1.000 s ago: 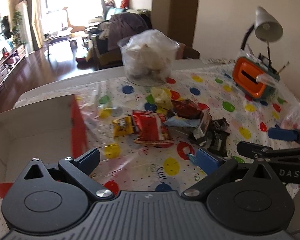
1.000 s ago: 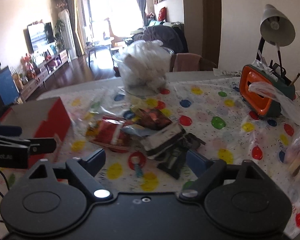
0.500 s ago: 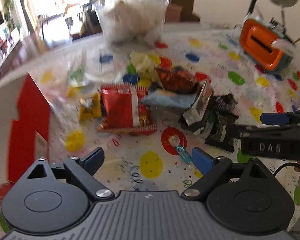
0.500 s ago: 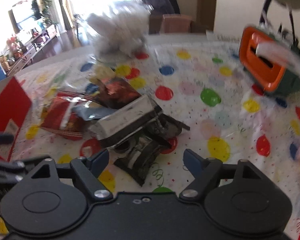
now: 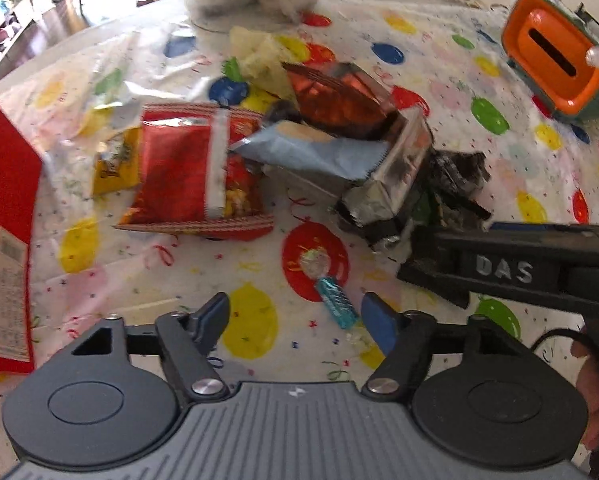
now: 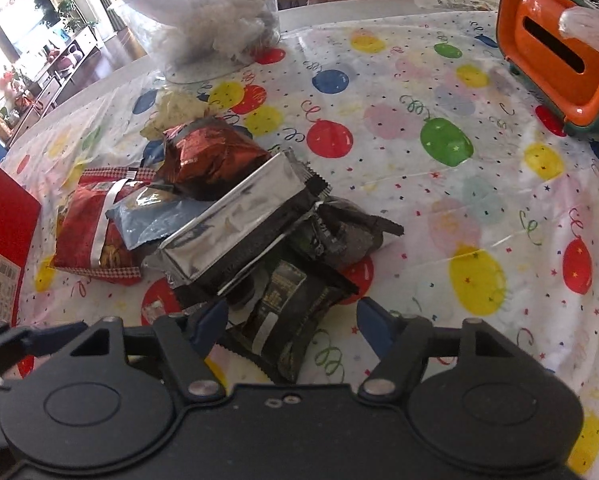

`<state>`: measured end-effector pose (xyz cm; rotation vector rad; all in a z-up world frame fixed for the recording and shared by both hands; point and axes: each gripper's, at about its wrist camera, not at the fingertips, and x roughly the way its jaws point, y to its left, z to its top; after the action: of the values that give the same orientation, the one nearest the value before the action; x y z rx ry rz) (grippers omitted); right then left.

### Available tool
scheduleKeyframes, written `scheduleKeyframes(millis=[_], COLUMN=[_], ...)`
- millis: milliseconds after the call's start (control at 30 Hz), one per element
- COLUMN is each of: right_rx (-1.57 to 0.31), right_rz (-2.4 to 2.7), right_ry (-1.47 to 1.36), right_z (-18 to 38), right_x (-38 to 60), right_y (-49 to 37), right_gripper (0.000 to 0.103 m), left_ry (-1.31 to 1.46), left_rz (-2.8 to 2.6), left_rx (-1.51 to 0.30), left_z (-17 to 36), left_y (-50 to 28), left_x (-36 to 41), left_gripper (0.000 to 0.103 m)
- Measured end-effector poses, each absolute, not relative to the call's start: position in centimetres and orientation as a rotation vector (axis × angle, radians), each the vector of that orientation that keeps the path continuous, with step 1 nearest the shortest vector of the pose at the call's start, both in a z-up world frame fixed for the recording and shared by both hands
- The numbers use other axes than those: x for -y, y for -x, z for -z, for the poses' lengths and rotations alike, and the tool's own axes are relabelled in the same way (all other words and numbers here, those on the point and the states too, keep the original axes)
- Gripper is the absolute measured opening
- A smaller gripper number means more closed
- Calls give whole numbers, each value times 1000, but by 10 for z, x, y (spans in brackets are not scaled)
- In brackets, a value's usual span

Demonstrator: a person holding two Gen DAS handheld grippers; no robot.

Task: Organize snacks
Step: 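Grasp the small blue candy with the left tool while the right tool grasps a dark chocolate bar, then carry the blue candy and chocolate bar over the cardboard box with both tools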

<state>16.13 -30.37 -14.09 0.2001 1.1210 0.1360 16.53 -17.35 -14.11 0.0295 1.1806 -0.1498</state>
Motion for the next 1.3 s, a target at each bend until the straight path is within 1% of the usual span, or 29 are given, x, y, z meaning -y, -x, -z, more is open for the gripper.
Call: scheduleKeyframes(millis=[33,133,167,200,333,400,433,500,533,600,667,733,1033,1300], right_rx=[-1124,-1135,-1137,-1140,-1138,-1128,-1125,-1116,-1111,-1105,-1100,-1092,-1070,-1068], right_rz=[-139,-137,-138,-139,-146,-148,-151,-155,-159,-170,-175,-174,-189,-189], right_ry=[-201,-201,-200,-199,-172,-154,-149,-140,-136,-138,-141,-144,-158,-186], right_z=[141,144,144,145,148,149,149,148,148,148,148,147,140,130], right_x=[303,302,300,300,296,294,293,294,295,297,299,301,307,303], right_y=[-163,-165,-165,-164,-162,-161,-161,-159,-158,-155,-153,-151,-135,-116], right_gripper=[67,63,62,58,53,50,47,45,43,41,38,36,32,31], left_ry=[-32,-36,-37,-40,-78,-93,-97,-99,-98,-88,-72,-47,37,78], left_rz=[154,154,153,154,154,158,163,168,167,163,161,160,148,146], left_rx=[-1191,-1206,-1211,-1215,-1197,-1187,-1183,-1178,-1176,-1175,-1173,-1177,-1202,-1199], left_z=[143,148,149,151,152,152,151,150,150,150,150,149,148,136], left_y=[-166,-169,-170,-170,-171,-172,-172,-172,-171,-171,-170,-171,-166,-153], left_x=[176,179,180,181,188,192,192,192,192,189,185,181,156,126], left_gripper=[68,62,58,56,54,45,42,29,26,14,12,12,12,12])
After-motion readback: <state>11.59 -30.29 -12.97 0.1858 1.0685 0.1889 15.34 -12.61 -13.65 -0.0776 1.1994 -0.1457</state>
